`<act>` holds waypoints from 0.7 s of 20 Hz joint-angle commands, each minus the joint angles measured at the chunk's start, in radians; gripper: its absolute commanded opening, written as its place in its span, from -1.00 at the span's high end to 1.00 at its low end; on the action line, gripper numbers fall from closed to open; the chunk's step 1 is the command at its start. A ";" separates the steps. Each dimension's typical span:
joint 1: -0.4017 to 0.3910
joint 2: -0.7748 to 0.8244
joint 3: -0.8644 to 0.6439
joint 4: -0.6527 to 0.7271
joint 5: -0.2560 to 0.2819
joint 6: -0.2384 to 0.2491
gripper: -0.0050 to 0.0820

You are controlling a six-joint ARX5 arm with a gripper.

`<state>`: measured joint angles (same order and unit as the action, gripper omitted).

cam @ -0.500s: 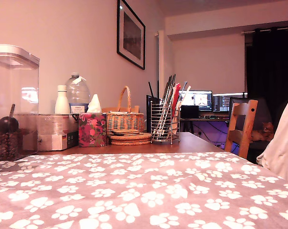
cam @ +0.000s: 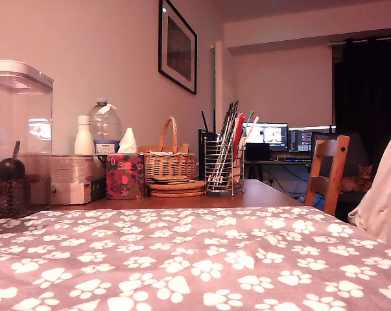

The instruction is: Pick up the coffee capsules on the table and drop them inside the coffee cup

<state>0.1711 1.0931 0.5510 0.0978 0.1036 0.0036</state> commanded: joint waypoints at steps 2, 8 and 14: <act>0.004 -0.009 -0.022 0.007 0.002 0.005 0.64; 0.004 -0.008 -0.022 0.010 0.008 0.005 0.64; 0.003 -0.006 -0.019 0.014 0.020 -0.003 0.64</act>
<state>0.1711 1.0931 0.5514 0.1017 0.1177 0.0032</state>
